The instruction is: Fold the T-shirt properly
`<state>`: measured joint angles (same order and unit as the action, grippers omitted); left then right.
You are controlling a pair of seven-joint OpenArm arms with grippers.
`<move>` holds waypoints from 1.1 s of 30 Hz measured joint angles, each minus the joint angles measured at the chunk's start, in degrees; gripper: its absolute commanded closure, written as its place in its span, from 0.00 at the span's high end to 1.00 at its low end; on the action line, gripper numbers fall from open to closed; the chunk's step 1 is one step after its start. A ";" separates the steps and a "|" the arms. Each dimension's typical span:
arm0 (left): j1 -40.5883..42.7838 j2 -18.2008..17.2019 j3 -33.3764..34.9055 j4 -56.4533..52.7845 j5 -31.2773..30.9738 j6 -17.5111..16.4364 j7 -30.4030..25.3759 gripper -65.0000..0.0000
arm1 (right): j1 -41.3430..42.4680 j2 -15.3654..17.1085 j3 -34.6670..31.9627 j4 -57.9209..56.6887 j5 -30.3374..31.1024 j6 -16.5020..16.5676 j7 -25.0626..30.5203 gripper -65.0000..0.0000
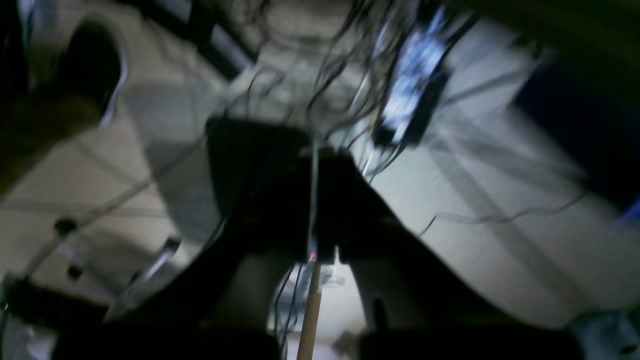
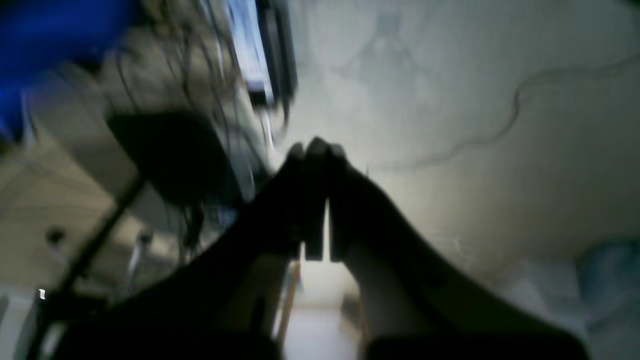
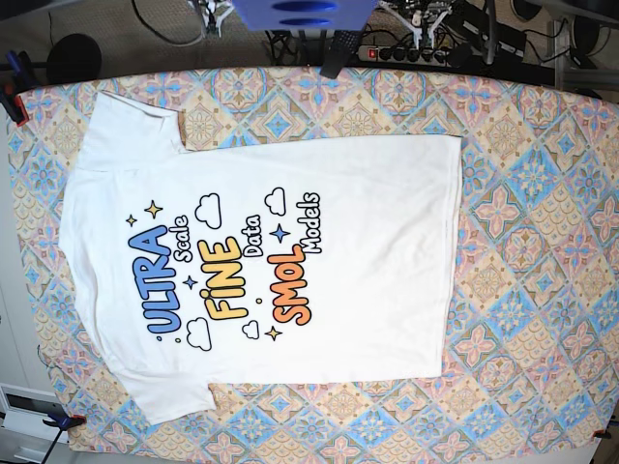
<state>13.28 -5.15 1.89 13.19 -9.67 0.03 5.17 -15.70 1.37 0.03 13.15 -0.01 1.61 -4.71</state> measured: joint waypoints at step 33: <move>47.06 -15.02 -4.81 87.14 -0.68 0.22 1.25 0.01 | -45.03 7.98 19.65 74.49 18.01 -0.48 -1.40 0.00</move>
<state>60.34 -20.16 -2.92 100.33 -10.35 0.25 6.42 -60.73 9.34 19.68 87.64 18.00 1.13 -6.11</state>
